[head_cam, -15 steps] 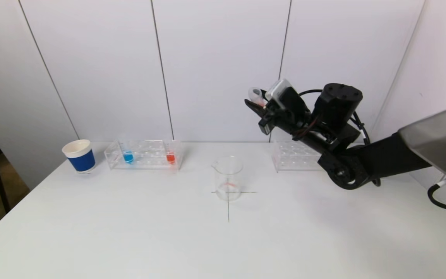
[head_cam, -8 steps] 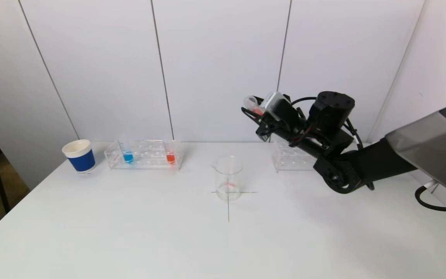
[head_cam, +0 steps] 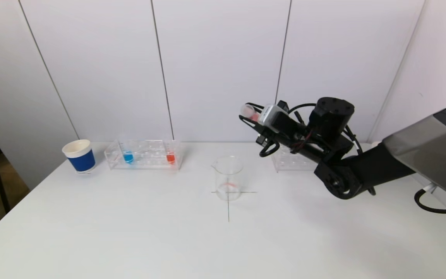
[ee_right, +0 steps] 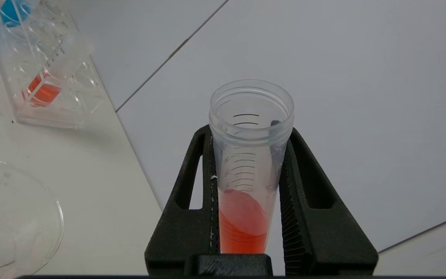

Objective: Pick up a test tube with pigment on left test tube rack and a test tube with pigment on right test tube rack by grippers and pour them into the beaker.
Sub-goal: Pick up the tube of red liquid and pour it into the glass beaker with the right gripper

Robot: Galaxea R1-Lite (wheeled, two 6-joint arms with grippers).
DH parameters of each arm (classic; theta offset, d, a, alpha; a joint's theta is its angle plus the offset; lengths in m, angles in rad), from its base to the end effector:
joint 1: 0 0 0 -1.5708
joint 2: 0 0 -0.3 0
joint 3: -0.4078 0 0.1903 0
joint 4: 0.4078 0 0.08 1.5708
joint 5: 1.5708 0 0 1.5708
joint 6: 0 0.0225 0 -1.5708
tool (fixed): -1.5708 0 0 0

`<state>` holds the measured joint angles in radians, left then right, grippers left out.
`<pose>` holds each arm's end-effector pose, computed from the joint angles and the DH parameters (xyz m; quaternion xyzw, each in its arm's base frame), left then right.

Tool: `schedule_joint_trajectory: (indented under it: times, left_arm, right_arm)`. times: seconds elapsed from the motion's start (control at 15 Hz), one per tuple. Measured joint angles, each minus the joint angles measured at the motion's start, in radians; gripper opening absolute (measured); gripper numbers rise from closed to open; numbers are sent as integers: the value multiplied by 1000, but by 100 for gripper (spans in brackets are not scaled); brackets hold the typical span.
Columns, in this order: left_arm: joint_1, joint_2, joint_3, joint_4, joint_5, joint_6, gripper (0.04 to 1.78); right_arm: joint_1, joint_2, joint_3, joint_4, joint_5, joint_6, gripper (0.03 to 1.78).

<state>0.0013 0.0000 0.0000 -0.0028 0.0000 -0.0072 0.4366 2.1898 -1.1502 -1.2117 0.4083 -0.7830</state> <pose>-0.0228 0.0000 0.0758 -0.0036 -0.0014 0.0006 1.0000 0.3830 0.1886 0.1492 -0.3456 -0.2353 0.3448 0.8404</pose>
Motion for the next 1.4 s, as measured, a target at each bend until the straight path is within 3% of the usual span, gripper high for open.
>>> schedule_joint_trajectory:
  times: [0.4,0.73,1.4]
  left_arm:
    - [0,0,0,0,0,0,172]
    - [0,0,0,0,0,0,172]
    - [0,0,0,0,0,0,172]
  right_arm:
    - [-2,1,59,1,45,-118,50]
    - [-7,2,62,7,48,-204,50]
    - [-12,17,57,16,39,-283,50]
